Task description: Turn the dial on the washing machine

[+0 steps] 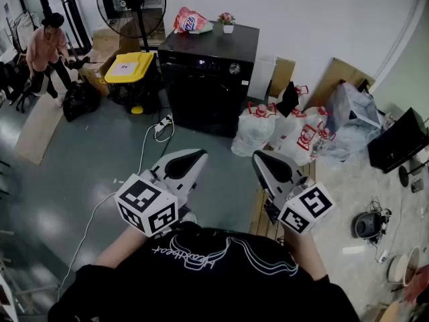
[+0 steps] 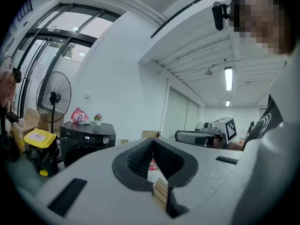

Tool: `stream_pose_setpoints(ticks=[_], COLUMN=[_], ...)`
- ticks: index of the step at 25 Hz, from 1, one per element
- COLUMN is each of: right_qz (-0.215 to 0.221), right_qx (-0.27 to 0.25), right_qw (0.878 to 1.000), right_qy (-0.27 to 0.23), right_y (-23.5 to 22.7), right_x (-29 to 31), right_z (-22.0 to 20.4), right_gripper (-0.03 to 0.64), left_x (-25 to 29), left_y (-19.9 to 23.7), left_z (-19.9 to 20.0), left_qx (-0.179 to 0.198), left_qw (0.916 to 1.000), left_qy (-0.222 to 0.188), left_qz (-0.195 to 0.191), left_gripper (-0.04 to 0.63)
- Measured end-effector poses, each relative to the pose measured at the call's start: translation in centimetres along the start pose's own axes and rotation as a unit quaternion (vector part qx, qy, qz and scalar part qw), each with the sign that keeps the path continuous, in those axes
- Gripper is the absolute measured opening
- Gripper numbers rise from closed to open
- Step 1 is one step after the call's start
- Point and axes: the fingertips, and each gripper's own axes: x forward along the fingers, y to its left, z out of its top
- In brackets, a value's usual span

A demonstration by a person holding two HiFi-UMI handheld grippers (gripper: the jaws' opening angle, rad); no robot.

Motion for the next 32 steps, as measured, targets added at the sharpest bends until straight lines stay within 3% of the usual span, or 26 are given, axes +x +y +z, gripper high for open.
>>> stream_pose_setpoints(ticks=[9, 15, 21, 24, 32], right_qz=[-0.020, -0.035, -0.046, -0.057, -0.080], right_qx=[-0.011, -0.021, -0.040, -0.045, -0.033], right_qw=[1.000, 0.999, 0.998, 0.997, 0.995], right_qy=[-0.005, -0.006, 0.017, 0.023, 0.046], right_y=[-1.5, -2.8, -4.7, -6.4, -12.2], right_x=[-0.3, 0.3, 2.4, 4.1, 11.7], right_z=[0.3, 0.0, -1.4, -1.7, -3.1], right_gripper=[0.010, 0.186, 0.295, 0.334, 0.362], left_x=[0.8, 1.8, 3.6, 4.7, 9.0], left_y=[0.3, 1.0, 3.7, 5.8, 14.7], left_z=[0.2, 0.1, -0.5, -0.6, -0.6], left_qx=[-0.007, -0.005, -0.018, -0.026, -0.054], left_qw=[1.0000, 1.0000, 0.9998, 0.9996, 0.9982], left_qy=[0.001, 0.004, 0.006, 0.008, 0.026], left_qz=[0.002, -0.003, -0.008, -0.009, -0.012], left_gripper=[0.006, 0.006, 0.006, 0.006, 0.006])
